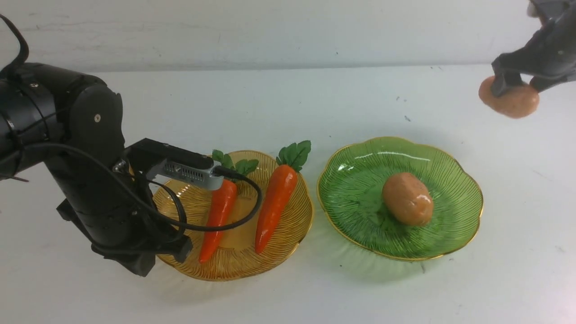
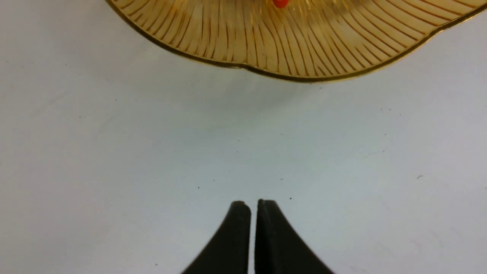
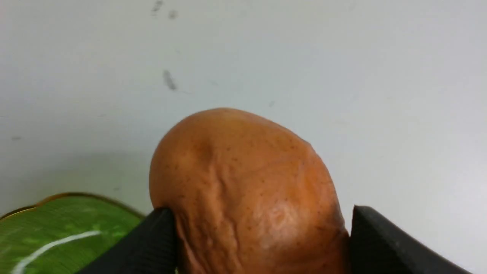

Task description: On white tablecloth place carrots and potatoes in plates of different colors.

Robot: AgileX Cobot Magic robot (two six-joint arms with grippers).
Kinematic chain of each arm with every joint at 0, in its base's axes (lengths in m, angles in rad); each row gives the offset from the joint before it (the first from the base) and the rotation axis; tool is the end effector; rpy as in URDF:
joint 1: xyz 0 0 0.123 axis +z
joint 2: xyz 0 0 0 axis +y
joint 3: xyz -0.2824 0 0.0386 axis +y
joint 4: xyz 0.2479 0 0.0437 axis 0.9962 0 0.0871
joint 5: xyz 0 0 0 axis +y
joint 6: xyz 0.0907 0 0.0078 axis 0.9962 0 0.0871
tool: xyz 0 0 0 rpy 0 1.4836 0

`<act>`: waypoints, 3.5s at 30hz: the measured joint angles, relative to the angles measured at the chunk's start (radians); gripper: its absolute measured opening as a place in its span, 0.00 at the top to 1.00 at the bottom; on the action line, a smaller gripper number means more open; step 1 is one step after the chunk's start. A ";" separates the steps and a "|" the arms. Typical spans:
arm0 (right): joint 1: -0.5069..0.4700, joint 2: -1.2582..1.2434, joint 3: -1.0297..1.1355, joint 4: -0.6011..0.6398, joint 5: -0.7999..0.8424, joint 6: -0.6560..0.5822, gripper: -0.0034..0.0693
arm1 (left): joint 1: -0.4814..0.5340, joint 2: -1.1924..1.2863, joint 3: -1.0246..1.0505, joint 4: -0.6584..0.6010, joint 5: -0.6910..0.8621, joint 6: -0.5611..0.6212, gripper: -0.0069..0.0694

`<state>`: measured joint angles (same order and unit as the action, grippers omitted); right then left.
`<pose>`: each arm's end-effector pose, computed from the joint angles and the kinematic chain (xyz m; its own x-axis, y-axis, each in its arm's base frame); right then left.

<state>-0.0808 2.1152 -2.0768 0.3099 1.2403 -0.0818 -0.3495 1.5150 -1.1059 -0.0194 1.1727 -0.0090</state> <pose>0.4627 -0.0111 0.2982 -0.9207 0.0954 -0.3785 -0.0132 0.9615 0.2746 0.2573 -0.0955 0.2578 -0.9424 0.3259 -0.0759 0.3281 0.9444 -0.0191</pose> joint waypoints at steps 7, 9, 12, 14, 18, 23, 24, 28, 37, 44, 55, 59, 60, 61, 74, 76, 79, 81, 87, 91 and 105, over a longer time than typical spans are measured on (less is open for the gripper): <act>0.082 -0.197 0.311 0.081 0.002 -0.053 0.22 | 0.000 0.000 0.000 0.000 -0.006 0.000 0.90; 0.116 -0.217 0.370 0.076 0.003 -0.061 0.22 | 0.000 0.000 0.000 0.000 -0.007 0.000 0.90; 0.162 -0.224 0.450 0.059 0.001 -0.066 0.22 | 0.000 0.000 0.000 0.000 -0.007 0.000 0.90; 0.192 -0.222 0.490 0.039 -0.018 -0.066 0.22 | 0.000 0.000 0.000 0.000 -0.008 0.000 0.90; 0.245 -0.222 0.529 -0.014 -0.073 -0.068 0.22 | 0.000 0.000 0.000 0.000 -0.008 0.000 0.90; 0.286 -0.222 0.533 -0.068 -0.117 -0.065 0.22 | 0.000 0.000 0.000 0.000 -0.008 0.000 0.90; 0.288 -0.222 0.534 -0.075 -0.120 -0.062 0.22 | 0.000 0.000 0.000 0.000 -0.008 0.000 0.90; 0.292 -0.222 0.534 -0.089 -0.121 -0.037 0.21 | 0.000 0.000 0.000 0.000 -0.008 0.000 0.90; 0.294 -0.222 0.509 -0.102 -0.015 0.021 0.05 | 0.000 0.000 0.000 0.000 -0.009 0.000 0.90; 0.294 -0.241 0.476 -0.147 -0.012 0.059 0.05 | 0.000 0.000 0.000 0.000 -0.009 0.000 0.90; 0.294 -0.486 0.542 -0.168 -0.006 0.067 0.33 | 0.000 0.000 0.000 0.000 -0.009 0.000 0.90; 0.294 -0.665 0.616 -0.187 -0.004 0.065 0.53 | 0.000 0.000 0.000 0.000 -0.009 0.000 0.90; 0.294 -0.745 0.652 -0.188 0.000 0.064 0.62 | 0.000 0.000 0.000 0.000 -0.009 0.000 0.90; 0.294 -0.785 0.678 -0.191 0.002 0.064 0.68 | 0.000 0.000 0.000 0.000 -0.009 0.000 0.90; 0.294 -1.823 1.445 -0.206 -0.612 0.042 0.97 | 0.000 0.000 0.000 0.000 -0.009 0.000 0.90; 0.294 -1.927 1.547 -0.206 -0.720 0.031 0.97 | 0.000 0.000 0.000 0.000 -0.009 0.000 0.90; 0.294 -2.004 1.645 -0.206 -0.791 0.024 0.97 | 0.000 0.000 0.000 0.000 -0.008 0.000 0.90; 0.294 -2.007 1.669 -0.206 -0.805 0.024 0.97 | 0.000 0.000 0.000 0.000 -0.007 0.000 0.90; 0.294 -1.992 1.702 -0.206 -0.851 0.021 0.97 | 0.000 0.000 0.000 0.000 0.002 0.000 0.90; 0.294 -1.992 1.702 -0.209 -0.853 0.020 0.97 | 0.000 0.000 0.000 0.000 0.003 0.000 0.90; 0.294 -1.992 1.702 -0.209 -0.852 0.020 0.97 | 0.000 0.000 0.000 0.000 0.003 0.000 0.90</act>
<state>0.2130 0.1229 -0.3748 0.1013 0.3880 -0.0622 -0.3495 1.5150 -1.1059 -0.0194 1.1758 -0.0090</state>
